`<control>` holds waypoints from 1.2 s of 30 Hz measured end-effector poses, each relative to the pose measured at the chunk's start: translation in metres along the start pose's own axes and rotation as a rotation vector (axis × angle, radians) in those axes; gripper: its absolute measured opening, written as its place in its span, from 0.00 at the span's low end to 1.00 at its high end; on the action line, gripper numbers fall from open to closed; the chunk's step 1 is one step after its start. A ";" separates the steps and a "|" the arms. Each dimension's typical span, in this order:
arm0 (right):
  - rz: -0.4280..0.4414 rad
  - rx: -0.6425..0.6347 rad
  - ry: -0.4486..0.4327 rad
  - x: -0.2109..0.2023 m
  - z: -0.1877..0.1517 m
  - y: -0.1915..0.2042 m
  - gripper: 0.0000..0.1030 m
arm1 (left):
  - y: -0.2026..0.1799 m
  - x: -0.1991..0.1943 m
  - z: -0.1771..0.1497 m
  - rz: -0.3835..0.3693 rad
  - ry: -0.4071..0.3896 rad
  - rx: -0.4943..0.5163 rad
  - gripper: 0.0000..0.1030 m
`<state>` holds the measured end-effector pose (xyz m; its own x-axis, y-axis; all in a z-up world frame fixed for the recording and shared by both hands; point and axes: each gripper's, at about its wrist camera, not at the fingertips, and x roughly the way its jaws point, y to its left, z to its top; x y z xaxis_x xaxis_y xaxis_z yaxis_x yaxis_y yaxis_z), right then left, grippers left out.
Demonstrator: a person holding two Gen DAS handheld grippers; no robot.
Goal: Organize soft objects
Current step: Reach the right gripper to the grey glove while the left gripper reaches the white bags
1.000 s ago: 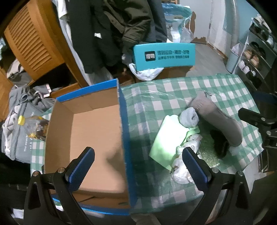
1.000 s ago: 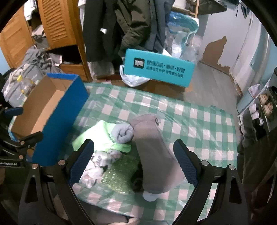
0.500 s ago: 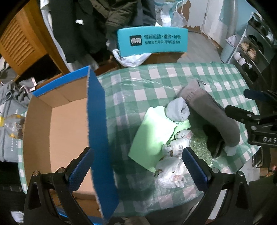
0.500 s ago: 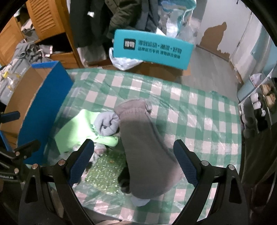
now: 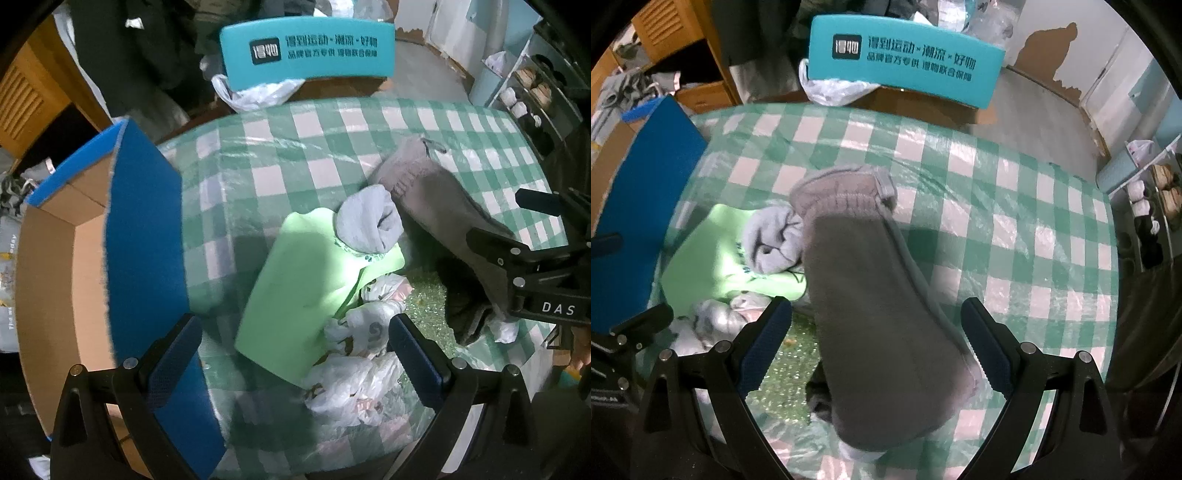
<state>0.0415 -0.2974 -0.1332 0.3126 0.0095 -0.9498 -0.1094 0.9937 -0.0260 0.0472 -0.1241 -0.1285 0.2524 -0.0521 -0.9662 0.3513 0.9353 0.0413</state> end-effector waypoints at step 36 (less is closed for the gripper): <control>0.006 0.003 0.077 0.031 -0.004 -0.015 0.21 | -0.038 0.048 -0.020 -0.117 0.088 0.085 0.54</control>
<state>0.0494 -0.3124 -0.1638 0.2384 0.0069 -0.9711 -0.1084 0.9939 -0.0195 0.0279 -0.1551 -0.1811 0.1272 -0.1243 -0.9841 0.4500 0.8914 -0.0544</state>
